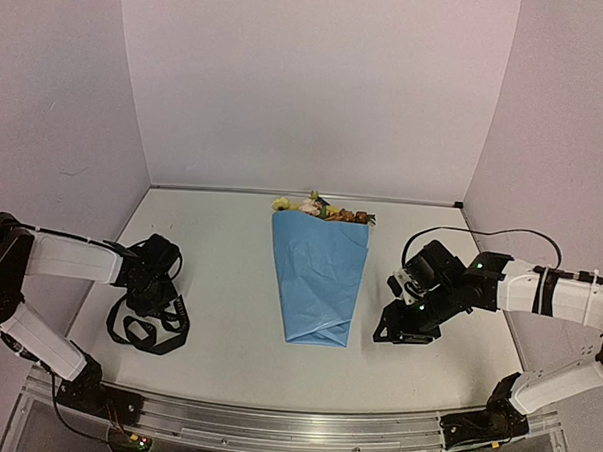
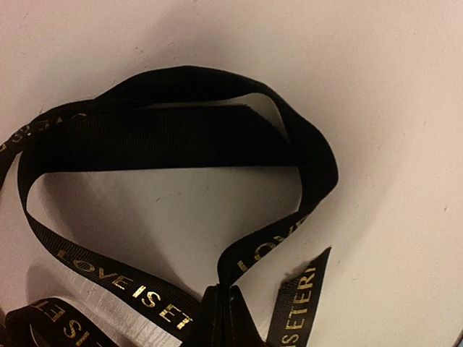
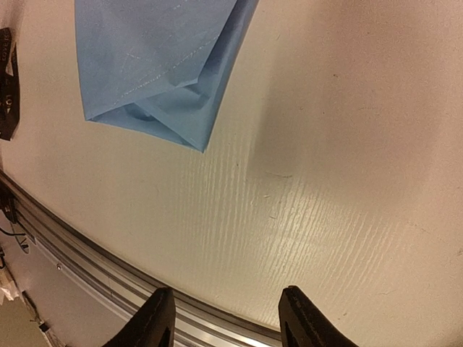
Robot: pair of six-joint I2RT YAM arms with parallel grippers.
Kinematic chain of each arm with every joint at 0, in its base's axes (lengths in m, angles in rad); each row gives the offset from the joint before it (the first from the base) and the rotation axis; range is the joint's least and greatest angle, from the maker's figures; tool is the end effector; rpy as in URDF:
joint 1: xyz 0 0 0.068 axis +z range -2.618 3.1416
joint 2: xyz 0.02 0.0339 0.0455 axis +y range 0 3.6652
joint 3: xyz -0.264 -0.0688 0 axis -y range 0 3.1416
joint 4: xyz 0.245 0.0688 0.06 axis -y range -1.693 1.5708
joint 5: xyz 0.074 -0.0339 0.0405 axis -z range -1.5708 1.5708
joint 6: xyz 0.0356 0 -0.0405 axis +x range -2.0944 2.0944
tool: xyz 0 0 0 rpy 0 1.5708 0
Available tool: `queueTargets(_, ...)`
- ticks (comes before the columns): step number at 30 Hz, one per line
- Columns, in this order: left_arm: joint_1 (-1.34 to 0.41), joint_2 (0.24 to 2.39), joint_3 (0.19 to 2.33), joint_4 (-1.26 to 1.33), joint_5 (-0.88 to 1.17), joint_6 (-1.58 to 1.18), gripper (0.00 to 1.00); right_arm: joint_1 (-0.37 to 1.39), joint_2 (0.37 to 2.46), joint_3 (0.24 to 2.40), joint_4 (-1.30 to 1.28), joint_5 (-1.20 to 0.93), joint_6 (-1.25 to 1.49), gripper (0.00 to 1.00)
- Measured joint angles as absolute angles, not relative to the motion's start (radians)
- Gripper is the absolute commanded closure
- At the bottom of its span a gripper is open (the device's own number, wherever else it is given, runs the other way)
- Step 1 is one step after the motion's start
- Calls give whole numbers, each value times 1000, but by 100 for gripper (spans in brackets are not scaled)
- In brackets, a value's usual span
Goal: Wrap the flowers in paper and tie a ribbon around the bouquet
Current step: Pick up the ribbon from the corner of the board, then place the ribbon at the center of the board.
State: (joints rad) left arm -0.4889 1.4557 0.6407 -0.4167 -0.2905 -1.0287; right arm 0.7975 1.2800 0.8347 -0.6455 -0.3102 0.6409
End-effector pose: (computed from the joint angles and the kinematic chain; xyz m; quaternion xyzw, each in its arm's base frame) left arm 0.2143 -0.1025 0.1367 -0.2836 0.9335 -0.0114 0.2193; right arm 0.1606 0.1801 0.2193 -0.1117 0.9539 0.2676 0.0778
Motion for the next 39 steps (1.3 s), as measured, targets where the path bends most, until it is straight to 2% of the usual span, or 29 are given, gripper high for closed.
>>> queueTargets(7, -552, 1322, 665, -418, -282, -932, 100, 797, 1279, 836, -655, -279, 642, 51)
queueTargets(17, -976, 1264, 860, -245, -75, -647, 100, 797, 1156, 836, -711, -135, 610, 47)
queueTargets(21, -1121, 1362, 1005, -204, 30, -553, 100, 797, 1061, 830, -735, -56, 588, 44)
queueTargets(26, -1209, 1560, 1225, -165, 146, -455, 100, 797, 953, 808, -791, 42, 564, 39)
queueTargets(29, -1245, 1691, 1347, -146, 208, -413, 96, 797, 898, 795, -848, 103, 552, 35)
queueTargets(30, -1255, 1730, 1378, -143, 221, -407, 94, 797, 881, 791, -866, 121, 549, 33)
queueTargets(31, -1263, 1763, 1402, -140, 231, -402, 87, 797, 864, 787, -882, 137, 546, 32)
queueTargets(33, -1273, 1814, 1428, -137, 235, -393, 66, 797, 835, 774, -905, 157, 545, 31)
queueTargets(36, -1273, 1848, 1434, -148, 204, -403, 43, 797, 807, 749, -934, 165, 544, 31)
queueTargets(39, -1266, 1842, 1423, -149, 138, -436, 32, 797, 811, 741, -951, 155, 544, 32)
